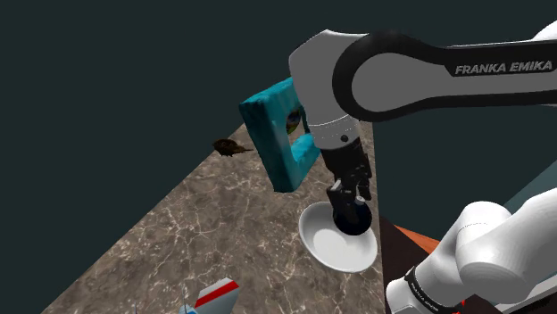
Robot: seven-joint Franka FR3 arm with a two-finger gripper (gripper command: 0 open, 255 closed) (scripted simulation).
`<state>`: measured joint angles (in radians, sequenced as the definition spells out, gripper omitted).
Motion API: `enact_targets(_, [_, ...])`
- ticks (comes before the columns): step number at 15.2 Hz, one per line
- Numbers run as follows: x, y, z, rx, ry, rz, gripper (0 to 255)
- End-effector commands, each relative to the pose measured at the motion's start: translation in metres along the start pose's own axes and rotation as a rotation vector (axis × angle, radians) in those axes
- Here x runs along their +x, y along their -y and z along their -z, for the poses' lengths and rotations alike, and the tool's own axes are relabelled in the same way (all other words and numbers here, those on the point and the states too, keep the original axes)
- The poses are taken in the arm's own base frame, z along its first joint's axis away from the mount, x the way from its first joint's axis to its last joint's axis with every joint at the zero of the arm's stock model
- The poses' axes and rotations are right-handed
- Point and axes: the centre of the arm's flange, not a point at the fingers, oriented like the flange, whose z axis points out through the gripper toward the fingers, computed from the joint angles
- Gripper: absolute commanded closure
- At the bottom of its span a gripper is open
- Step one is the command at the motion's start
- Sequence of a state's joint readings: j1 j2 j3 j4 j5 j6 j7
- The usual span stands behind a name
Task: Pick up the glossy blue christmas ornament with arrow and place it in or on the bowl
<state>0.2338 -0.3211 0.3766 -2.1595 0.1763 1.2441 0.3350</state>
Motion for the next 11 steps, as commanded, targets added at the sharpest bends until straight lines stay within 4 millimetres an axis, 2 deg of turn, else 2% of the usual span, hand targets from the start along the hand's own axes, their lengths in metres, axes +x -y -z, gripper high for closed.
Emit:
enact_targets(1, [0.006,0.002,-0.008,0.000,-0.001,0.000,255])
enact_targets(6, [0.020,0.006,-0.029,0.000,-0.001,0.000,255])
enact_targets(11, [0.020,0.006,-0.029,0.000,-0.001,0.000,255])
